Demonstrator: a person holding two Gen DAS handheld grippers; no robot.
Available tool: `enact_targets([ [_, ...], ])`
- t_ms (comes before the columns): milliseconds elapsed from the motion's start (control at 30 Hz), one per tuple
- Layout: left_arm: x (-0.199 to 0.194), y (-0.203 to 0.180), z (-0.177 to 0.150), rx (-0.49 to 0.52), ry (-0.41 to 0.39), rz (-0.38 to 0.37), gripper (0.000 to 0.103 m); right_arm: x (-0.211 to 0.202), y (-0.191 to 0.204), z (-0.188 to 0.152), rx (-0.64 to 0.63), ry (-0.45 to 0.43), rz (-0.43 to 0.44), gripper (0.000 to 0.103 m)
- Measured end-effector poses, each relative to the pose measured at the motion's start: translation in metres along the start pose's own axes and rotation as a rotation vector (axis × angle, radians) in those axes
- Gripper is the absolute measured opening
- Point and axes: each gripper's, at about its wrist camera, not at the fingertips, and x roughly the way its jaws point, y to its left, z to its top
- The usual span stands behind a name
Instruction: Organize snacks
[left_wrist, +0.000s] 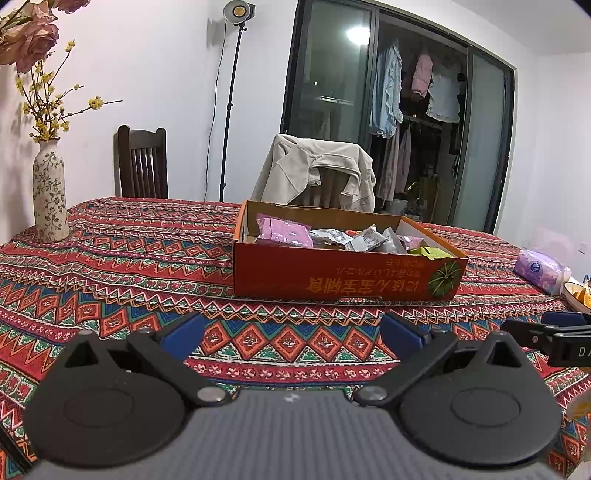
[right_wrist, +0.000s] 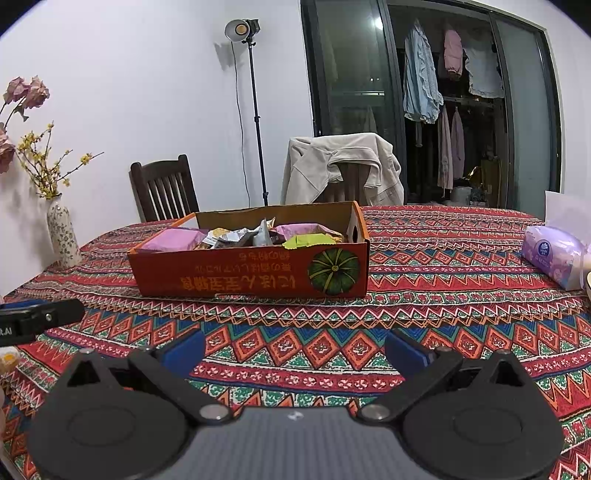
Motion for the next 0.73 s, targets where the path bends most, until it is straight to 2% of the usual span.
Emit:
enact_targets([
  [300,-0.0008,0.0001,0.0017,-0.004,0.003,-0.028,0.103,0.0005,0.0004,0.0001,-0.001,0.000,0.000,0.103],
  [733,-0.0015,0.0010,0.0006,-0.001,-0.004,-0.016,0.103,0.0006,-0.0001,0.0000,-0.002,0.003,-0.001,0.103],
])
